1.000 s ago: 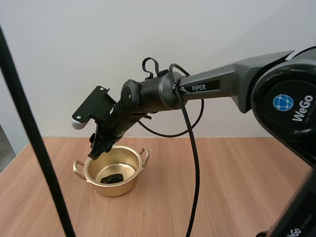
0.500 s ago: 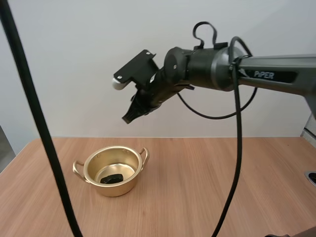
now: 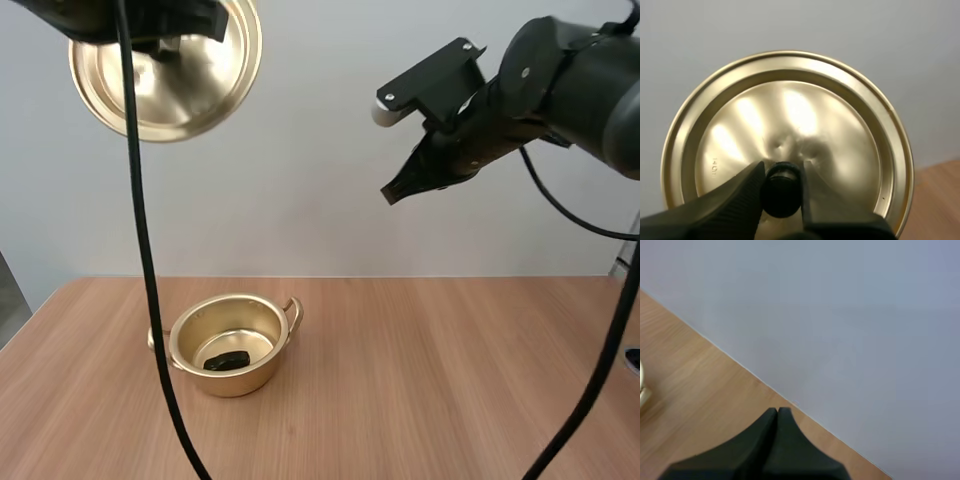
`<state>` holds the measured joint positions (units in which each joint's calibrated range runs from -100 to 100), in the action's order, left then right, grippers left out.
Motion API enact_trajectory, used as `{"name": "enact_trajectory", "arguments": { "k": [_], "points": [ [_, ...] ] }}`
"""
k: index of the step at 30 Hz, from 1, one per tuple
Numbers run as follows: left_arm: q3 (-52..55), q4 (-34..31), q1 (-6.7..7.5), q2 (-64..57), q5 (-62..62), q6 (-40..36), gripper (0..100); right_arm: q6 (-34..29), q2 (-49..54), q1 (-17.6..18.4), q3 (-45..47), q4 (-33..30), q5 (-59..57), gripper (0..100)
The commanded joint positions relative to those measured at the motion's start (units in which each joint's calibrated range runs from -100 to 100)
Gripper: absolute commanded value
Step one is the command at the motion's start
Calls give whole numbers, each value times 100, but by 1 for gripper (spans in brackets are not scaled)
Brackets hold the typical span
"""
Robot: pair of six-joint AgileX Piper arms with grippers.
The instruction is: Open the pot, put the car inside, and close it
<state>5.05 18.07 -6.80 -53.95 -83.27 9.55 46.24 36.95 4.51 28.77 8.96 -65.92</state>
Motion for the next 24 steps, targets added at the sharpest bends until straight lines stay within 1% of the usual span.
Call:
{"name": "enact_trajectory", "arguments": {
  "k": [1,3,9,14,20,24],
  "points": [
    [4,0,-2,1484,-1673,514,0,247,750,-1275,5,-75,-487,0],
    [4,0,-2,1931,-1673,618,0,260,1031,-1317,5,-127,-785,0],
    [30,-84,-2,2442,-1673,627,0,260,1483,-1317,5,-116,-1479,0],
    [64,-99,-2,2864,-1673,681,0,237,1591,-1317,5,-116,-2149,0],
    [106,-110,-2,3253,-1673,692,0,188,1591,-1317,5,-116,-2324,0],
    [459,-110,-2,3472,-1673,820,0,190,1591,-1317,5,-105,-2482,0]
  ]
}}
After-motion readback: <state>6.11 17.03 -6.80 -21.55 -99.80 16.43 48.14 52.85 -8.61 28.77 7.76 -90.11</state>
